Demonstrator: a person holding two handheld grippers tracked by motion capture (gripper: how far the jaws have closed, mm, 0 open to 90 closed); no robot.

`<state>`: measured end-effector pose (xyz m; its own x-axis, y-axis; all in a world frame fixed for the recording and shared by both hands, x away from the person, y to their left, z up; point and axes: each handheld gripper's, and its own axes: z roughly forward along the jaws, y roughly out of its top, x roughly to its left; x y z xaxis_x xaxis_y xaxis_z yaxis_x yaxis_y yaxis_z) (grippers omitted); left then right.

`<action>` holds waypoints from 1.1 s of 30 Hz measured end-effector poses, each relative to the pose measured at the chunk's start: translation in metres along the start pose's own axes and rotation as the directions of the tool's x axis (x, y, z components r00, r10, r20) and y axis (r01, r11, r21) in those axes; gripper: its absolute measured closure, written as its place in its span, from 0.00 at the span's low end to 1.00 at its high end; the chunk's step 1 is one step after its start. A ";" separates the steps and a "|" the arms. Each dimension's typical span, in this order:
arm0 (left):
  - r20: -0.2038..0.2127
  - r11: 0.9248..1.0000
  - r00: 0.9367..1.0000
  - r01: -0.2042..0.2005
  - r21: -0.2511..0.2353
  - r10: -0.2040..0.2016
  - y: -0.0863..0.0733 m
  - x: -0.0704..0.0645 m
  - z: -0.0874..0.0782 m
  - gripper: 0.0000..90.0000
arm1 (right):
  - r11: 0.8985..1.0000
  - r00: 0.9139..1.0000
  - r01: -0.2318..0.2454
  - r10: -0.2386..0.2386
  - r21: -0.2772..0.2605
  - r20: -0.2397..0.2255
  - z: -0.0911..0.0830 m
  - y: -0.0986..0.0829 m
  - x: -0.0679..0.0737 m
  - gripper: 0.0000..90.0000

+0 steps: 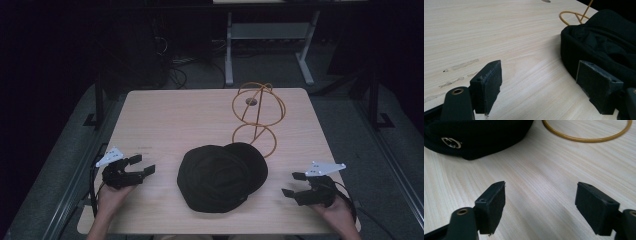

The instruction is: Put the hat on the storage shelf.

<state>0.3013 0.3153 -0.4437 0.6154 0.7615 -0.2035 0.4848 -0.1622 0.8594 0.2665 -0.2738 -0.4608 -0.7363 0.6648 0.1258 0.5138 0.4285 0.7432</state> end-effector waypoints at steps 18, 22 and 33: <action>-0.013 1.000 1.000 -0.025 0.019 0.025 0.000 -0.001 -0.001 0.23 | 0.989 0.990 0.130 -0.133 -0.064 -0.049 -0.011 0.050 0.040 0.23; -0.009 1.000 1.000 -0.020 0.019 0.020 -0.001 0.000 0.000 0.23 | 0.984 0.982 0.169 -0.173 -0.057 -0.077 -0.008 0.067 0.052 0.23; -0.011 0.999 1.000 -0.027 0.022 0.028 -0.001 0.000 0.000 0.23 | 0.954 0.940 0.301 -0.299 -0.011 -0.163 0.018 0.105 0.090 0.29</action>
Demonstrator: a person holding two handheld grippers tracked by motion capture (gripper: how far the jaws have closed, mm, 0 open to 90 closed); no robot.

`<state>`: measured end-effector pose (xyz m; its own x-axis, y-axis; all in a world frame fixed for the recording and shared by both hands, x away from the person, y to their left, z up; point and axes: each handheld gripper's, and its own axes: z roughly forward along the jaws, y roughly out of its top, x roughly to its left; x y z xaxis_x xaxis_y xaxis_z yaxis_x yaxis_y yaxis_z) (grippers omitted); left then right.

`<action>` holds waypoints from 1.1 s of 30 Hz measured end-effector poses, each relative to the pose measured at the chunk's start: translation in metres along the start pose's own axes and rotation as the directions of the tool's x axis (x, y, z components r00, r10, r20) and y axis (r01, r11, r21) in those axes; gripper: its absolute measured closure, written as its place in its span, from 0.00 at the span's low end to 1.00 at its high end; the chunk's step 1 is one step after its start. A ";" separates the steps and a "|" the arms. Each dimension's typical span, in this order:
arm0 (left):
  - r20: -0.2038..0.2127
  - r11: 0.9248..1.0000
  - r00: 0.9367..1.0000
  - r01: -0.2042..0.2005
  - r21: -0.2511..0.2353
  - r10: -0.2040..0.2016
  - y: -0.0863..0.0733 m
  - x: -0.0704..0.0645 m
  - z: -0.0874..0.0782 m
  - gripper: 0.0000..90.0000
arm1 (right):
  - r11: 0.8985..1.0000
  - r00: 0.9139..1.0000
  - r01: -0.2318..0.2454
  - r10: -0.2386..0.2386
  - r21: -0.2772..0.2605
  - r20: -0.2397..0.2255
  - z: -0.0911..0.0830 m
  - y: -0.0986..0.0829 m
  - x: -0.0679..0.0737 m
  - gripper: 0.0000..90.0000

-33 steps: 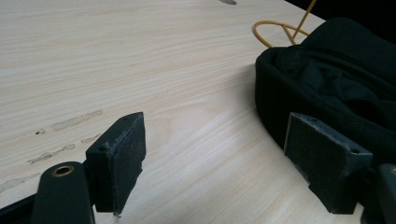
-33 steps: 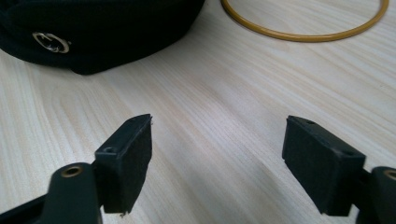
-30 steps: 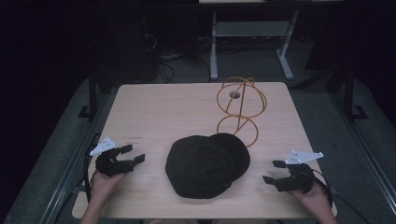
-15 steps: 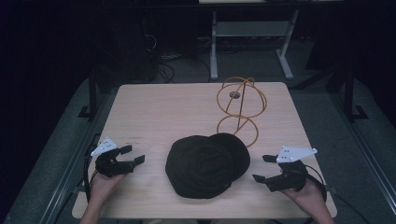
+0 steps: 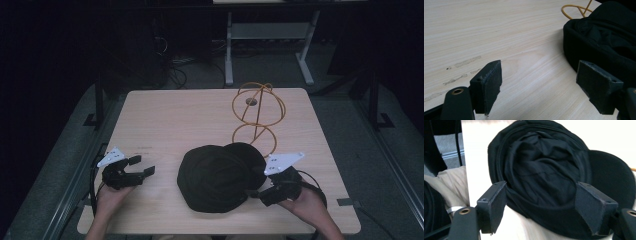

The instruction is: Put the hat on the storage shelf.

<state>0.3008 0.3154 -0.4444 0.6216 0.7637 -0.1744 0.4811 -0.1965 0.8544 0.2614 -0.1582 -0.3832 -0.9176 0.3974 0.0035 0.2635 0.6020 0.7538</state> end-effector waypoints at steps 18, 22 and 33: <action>0.006 1.000 1.000 0.002 0.000 -0.002 0.000 0.000 0.001 0.23 | 0.987 0.986 0.119 -0.105 0.107 -0.130 0.053 0.028 0.025 0.49; 0.006 1.000 1.000 0.002 0.003 -0.002 0.000 0.001 0.001 0.23 | 0.978 0.978 0.155 -0.132 0.136 -0.164 0.065 0.031 0.031 0.58; 0.006 1.000 1.000 -0.002 0.007 0.002 0.000 0.000 0.001 0.23 | 0.963 0.970 0.183 -0.144 0.200 -0.193 0.089 0.033 0.042 0.64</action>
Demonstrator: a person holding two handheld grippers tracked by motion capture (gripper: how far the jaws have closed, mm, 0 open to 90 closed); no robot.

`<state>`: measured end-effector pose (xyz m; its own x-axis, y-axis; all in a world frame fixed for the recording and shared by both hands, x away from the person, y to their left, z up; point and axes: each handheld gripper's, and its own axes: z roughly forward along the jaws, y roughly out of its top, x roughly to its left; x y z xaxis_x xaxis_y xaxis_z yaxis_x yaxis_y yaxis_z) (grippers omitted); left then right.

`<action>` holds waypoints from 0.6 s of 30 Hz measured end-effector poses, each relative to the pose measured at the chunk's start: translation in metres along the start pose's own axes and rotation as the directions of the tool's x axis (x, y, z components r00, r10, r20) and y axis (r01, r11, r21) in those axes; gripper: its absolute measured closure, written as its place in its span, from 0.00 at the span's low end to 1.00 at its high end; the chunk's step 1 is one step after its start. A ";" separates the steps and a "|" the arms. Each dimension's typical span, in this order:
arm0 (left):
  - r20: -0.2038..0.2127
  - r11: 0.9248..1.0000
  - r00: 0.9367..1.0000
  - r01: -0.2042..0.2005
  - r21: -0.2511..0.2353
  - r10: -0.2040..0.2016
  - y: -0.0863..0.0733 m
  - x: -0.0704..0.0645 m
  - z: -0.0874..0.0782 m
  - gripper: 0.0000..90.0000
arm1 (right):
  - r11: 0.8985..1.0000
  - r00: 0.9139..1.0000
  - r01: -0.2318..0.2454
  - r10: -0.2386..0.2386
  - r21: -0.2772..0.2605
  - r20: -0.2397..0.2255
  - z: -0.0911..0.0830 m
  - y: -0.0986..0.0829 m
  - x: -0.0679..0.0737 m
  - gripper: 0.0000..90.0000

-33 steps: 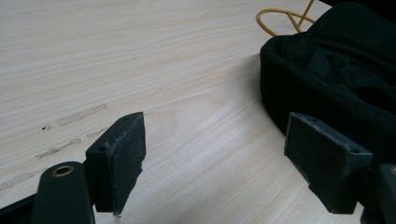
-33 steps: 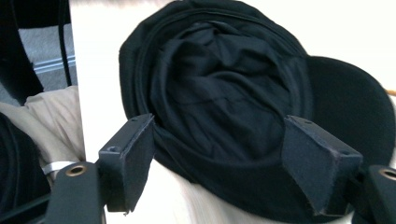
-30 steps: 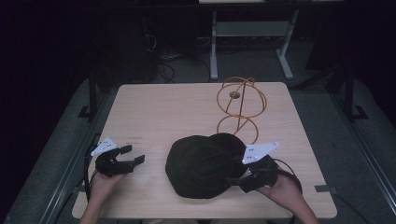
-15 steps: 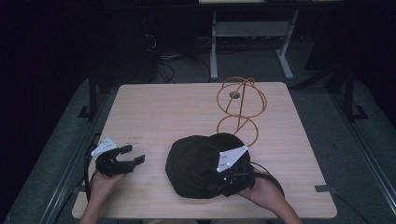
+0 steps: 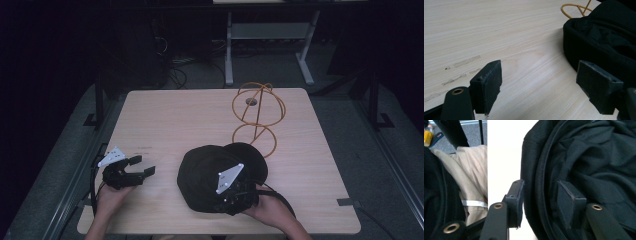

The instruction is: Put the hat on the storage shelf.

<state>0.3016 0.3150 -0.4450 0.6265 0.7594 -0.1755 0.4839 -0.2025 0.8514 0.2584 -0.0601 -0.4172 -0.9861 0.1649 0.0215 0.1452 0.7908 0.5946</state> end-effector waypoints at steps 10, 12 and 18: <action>0.006 1.000 1.000 -0.006 0.010 0.006 0.000 -0.001 0.001 0.23 | 0.999 1.000 0.015 -0.015 0.045 0.008 0.015 0.004 0.002 0.71; 0.008 1.000 1.000 -0.008 0.011 0.008 0.000 -0.001 0.002 0.23 | 0.999 1.000 0.016 -0.017 0.052 0.012 0.016 0.004 0.003 0.75; 0.012 1.000 1.000 -0.012 0.016 0.012 0.000 -0.002 0.003 0.23 | 0.997 0.999 0.030 -0.031 0.066 0.022 0.019 0.006 0.005 0.84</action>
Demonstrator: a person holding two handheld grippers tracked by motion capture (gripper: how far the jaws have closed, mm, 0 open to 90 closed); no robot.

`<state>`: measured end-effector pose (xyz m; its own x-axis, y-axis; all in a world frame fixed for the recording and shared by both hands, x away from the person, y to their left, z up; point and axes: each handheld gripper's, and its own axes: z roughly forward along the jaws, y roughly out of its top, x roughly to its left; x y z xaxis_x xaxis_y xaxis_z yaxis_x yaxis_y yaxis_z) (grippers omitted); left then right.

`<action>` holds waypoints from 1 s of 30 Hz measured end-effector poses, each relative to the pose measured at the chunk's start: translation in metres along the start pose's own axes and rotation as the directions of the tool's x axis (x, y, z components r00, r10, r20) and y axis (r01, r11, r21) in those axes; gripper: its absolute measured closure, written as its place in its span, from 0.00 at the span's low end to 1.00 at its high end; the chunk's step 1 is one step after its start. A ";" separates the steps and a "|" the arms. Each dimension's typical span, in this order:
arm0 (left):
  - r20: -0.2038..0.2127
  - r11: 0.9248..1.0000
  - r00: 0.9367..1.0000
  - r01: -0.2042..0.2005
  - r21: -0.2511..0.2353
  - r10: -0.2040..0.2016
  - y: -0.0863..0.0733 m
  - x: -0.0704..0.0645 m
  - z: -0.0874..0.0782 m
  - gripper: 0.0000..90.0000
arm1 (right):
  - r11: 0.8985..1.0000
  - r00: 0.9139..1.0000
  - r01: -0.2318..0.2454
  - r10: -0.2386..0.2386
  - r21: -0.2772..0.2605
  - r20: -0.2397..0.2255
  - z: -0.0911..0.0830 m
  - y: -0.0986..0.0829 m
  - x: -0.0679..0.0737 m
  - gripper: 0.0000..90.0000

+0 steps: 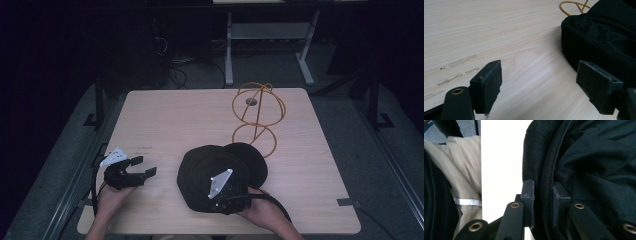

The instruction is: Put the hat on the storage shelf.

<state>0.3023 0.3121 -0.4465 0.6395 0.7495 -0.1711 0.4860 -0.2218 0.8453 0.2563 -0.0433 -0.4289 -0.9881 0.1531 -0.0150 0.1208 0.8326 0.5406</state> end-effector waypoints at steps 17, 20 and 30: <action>0.031 1.000 0.999 -0.013 -0.011 0.013 0.002 -0.007 0.003 0.23 | 0.990 0.999 -0.046 0.049 -0.133 0.014 -0.037 0.015 -0.007 0.86; 0.037 1.000 0.999 -0.017 -0.016 0.018 0.003 -0.008 0.003 0.23 | 0.987 0.998 -0.049 0.053 -0.155 0.018 -0.043 0.017 -0.010 0.86; 0.111 0.996 0.991 -0.061 -0.069 0.069 0.011 -0.026 0.004 0.23 | 0.971 0.996 -0.081 0.088 -0.224 0.023 -0.071 0.028 -0.016 0.86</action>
<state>0.2932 0.2878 -0.4348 0.7333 0.6589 -0.1675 0.4039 -0.2240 0.8869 0.2692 -0.0598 -0.3540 -0.9712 0.2377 0.0135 0.1756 0.6769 0.7148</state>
